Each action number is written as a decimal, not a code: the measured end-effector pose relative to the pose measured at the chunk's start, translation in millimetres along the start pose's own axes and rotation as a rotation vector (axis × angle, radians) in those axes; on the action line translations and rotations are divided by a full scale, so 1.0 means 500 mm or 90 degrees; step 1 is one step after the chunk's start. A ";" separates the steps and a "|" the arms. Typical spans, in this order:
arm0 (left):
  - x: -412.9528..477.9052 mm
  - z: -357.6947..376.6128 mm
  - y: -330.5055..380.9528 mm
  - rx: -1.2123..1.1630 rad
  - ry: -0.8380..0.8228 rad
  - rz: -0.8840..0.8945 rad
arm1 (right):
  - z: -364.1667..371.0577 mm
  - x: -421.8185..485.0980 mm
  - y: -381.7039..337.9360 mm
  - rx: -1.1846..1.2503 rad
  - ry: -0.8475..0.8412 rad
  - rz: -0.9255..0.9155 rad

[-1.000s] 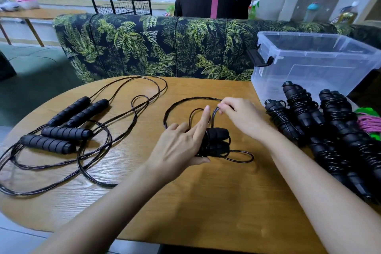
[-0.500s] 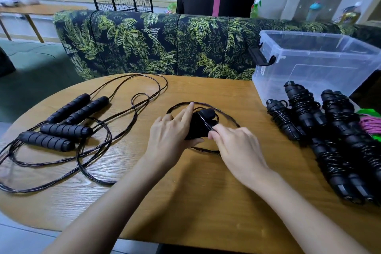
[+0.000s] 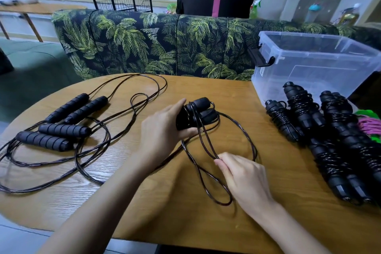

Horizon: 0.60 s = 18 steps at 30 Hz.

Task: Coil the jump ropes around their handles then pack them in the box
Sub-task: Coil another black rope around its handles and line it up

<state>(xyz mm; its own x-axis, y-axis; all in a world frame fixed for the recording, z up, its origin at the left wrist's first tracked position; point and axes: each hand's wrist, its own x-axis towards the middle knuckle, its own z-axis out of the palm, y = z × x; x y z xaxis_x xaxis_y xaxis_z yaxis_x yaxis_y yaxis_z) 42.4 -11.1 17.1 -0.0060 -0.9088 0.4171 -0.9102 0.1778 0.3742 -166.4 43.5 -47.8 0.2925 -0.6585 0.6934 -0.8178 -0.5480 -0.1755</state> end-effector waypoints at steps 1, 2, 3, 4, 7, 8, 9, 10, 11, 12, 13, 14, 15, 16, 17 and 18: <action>0.000 -0.002 0.003 -0.011 0.001 0.004 | 0.006 -0.002 -0.002 -0.004 0.003 -0.012; 0.000 -0.004 0.006 -0.035 0.001 0.007 | 0.012 -0.002 -0.004 -0.013 0.002 -0.025; -0.001 -0.003 0.009 -0.062 -0.003 0.008 | 0.020 -0.001 -0.007 -0.028 -0.002 -0.037; -0.001 0.000 0.009 -0.082 -0.010 0.011 | 0.027 0.001 -0.009 -0.046 -0.007 -0.045; 0.008 -0.001 -0.002 -0.096 -0.026 0.007 | 0.036 0.014 0.002 -0.089 -0.002 -0.033; 0.011 -0.002 -0.010 -0.092 -0.024 0.008 | 0.035 0.019 0.009 -0.099 0.003 -0.020; 0.012 -0.003 -0.016 -0.084 -0.024 0.011 | 0.032 0.023 0.017 -0.109 0.007 -0.012; 0.011 -0.003 -0.020 -0.076 -0.027 0.014 | 0.031 0.025 0.022 -0.119 0.012 -0.015; 0.010 -0.003 -0.020 -0.071 -0.034 0.014 | 0.032 0.025 0.023 -0.132 0.017 -0.027; 0.008 -0.001 -0.020 -0.075 -0.036 0.011 | 0.036 0.024 0.019 -0.145 0.021 -0.046; 0.006 0.001 -0.018 -0.086 -0.036 0.007 | 0.044 0.021 0.010 -0.154 0.021 -0.068; 0.003 0.003 -0.015 -0.102 -0.033 0.006 | 0.052 0.018 -0.001 -0.160 0.021 -0.088; 0.002 0.005 -0.011 -0.115 -0.030 0.007 | 0.060 0.017 -0.013 -0.166 0.021 -0.106; 0.002 0.008 -0.009 -0.121 -0.024 0.010 | 0.067 0.017 -0.023 -0.171 0.022 -0.120; 0.001 0.009 -0.006 -0.119 -0.019 0.012 | 0.071 0.019 -0.031 -0.178 0.025 -0.131; 0.002 0.009 -0.004 -0.115 -0.013 0.013 | 0.073 0.022 -0.035 -0.184 0.031 -0.139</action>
<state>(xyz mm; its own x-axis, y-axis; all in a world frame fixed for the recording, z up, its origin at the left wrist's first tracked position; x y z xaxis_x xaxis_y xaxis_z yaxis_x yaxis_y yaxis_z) 42.2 -14.1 13.1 -0.0334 -0.9116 0.4098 -0.8202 0.2593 0.5099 -130.5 26.8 -62.7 0.4577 -0.5127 0.7264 -0.8468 -0.5005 0.1803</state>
